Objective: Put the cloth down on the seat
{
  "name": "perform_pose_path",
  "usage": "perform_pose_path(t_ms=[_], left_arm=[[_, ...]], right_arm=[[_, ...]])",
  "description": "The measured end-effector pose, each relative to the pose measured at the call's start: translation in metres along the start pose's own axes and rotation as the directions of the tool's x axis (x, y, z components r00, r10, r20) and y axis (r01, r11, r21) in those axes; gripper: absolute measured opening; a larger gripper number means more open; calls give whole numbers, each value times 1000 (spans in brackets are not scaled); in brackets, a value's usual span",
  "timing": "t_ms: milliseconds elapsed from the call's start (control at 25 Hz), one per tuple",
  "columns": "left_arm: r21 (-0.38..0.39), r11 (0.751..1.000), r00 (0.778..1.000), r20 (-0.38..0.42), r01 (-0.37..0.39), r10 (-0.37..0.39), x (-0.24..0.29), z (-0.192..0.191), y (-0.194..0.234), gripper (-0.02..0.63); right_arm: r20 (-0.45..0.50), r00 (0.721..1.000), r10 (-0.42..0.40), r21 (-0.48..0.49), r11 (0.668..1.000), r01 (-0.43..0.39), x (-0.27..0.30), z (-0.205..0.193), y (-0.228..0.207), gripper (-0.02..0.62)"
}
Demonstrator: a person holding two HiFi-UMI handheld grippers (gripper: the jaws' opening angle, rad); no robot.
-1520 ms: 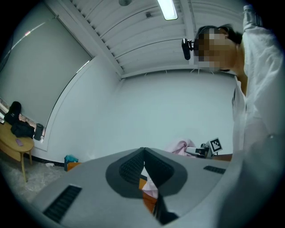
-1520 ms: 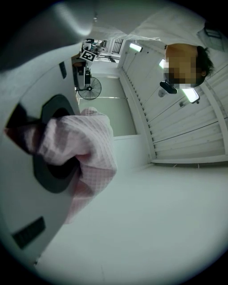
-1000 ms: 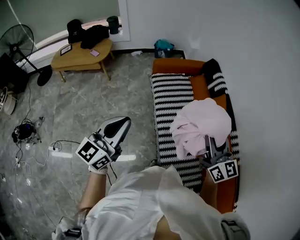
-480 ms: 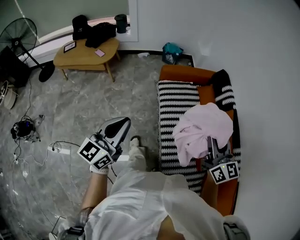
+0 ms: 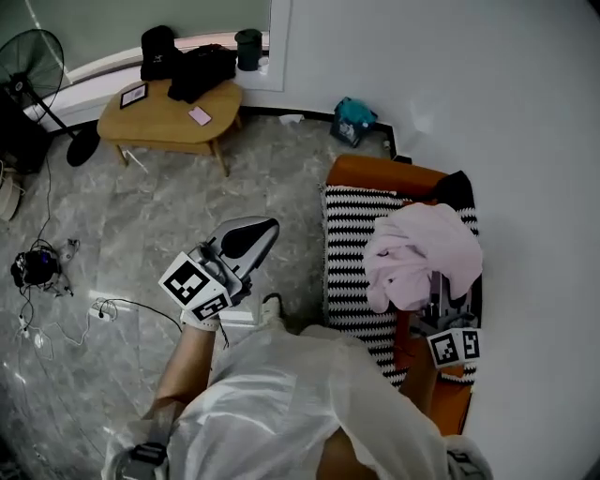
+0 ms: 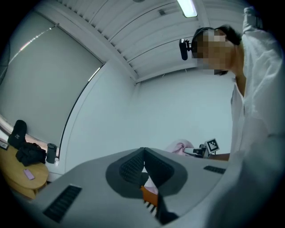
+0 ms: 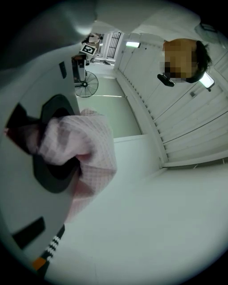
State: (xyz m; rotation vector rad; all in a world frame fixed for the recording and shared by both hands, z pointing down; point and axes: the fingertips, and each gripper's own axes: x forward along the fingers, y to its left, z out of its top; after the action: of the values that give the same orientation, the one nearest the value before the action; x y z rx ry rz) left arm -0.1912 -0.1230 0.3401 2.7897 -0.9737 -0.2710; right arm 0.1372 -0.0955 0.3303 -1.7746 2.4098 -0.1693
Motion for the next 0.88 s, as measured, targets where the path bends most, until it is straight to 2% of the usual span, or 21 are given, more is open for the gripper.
perform_pose_path(t_ms=[240, 520, 680, 880], left_arm=[[3, 1000, 1000, 4, 13, -13, 20, 8, 50, 15], [5, 1000, 1000, -7, -6, 6, 67, 9, 104, 15], [0, 1000, 999, -16, -29, 29, 108, 13, 146, 15], [-10, 998, 998, -25, -59, 59, 173, 14, 194, 15]], right_arm=[[-13, 1000, -8, -18, 1000, 8, 60, -7, -3, 140], [-62, 998, 5, -10, 1000, -6, 142, -27, -39, 141], [-114, 993, 33, 8, 999, -33, 202, -52, -65, 141], [-175, 978, 110, 42, 994, -104, 284, -83, -102, 143]])
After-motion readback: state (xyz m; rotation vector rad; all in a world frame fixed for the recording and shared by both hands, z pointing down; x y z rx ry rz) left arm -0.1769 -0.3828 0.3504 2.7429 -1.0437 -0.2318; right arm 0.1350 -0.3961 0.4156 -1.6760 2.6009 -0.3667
